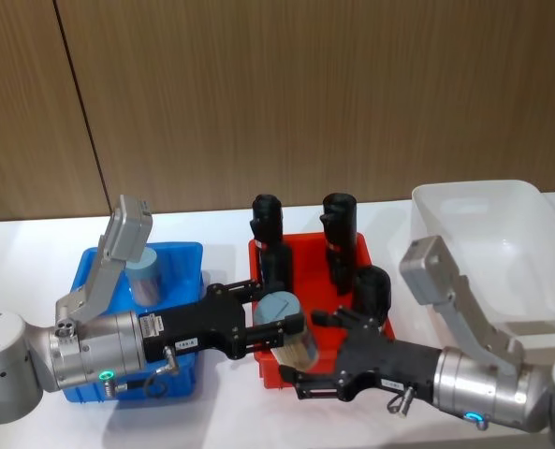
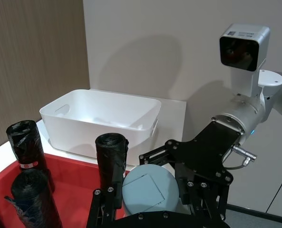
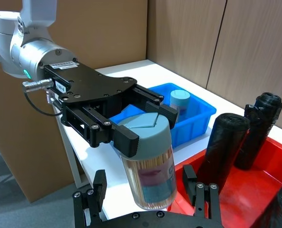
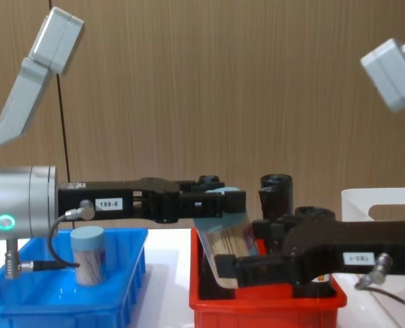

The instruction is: Pick the cotton swabs from the blue box and place them into the white box.

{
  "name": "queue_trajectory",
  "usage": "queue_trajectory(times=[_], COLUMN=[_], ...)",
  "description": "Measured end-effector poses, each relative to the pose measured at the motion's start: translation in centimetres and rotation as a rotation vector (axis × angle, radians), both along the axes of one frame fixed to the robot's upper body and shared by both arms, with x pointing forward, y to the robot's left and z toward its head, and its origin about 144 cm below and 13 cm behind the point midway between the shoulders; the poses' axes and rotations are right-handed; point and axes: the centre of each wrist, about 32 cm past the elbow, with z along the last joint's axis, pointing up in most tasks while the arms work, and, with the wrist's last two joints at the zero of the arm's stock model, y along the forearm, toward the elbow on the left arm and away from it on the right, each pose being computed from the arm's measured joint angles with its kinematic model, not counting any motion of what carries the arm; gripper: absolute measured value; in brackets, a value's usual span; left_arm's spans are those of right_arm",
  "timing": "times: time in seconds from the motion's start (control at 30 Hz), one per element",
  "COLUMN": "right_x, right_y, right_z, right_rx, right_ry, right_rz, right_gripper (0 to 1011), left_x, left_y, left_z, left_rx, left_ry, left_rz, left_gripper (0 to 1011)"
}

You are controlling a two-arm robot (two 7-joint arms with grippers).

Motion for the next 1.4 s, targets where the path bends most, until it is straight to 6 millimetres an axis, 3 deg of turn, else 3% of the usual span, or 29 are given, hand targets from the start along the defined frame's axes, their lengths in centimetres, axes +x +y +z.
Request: queue_trajectory(times=[0.47, 0.5, 0.8, 1.0, 1.13, 1.27, 1.4], right_x=[1.4, 1.6, 2.1, 2.2, 2.3, 2.3, 2.2], right_y=[1.6, 1.7, 2.3, 2.6, 2.7, 2.8, 2.6], right_z=[-0.3, -0.4, -0.4, -0.5, -0.4, -0.4, -0.4], right_rx=[-0.012, -0.012, -0.014, -0.014, -0.014, -0.011, -0.008], right_ry=[0.001, 0.002, 0.002, 0.001, 0.001, 0.002, 0.001], right_rz=[0.014, 0.015, 0.017, 0.018, 0.019, 0.017, 0.014], right_gripper=[978, 915, 685, 637, 636, 637, 636], left_x=[0.0, 0.0, 0.0, 0.0, 0.0, 0.0, 0.0], left_y=[0.0, 0.0, 0.0, 0.0, 0.0, 0.0, 0.0], left_z=[0.0, 0.0, 0.0, 0.0, 0.0, 0.0, 0.0], left_rx=[0.000, 0.000, 0.000, 0.000, 0.000, 0.000, 0.000], left_ry=[0.000, 0.000, 0.000, 0.000, 0.000, 0.000, 0.000], left_rz=[0.000, 0.000, 0.000, 0.001, 0.000, 0.000, 0.000], left_gripper=[660, 660, 660, 660, 711, 865, 929])
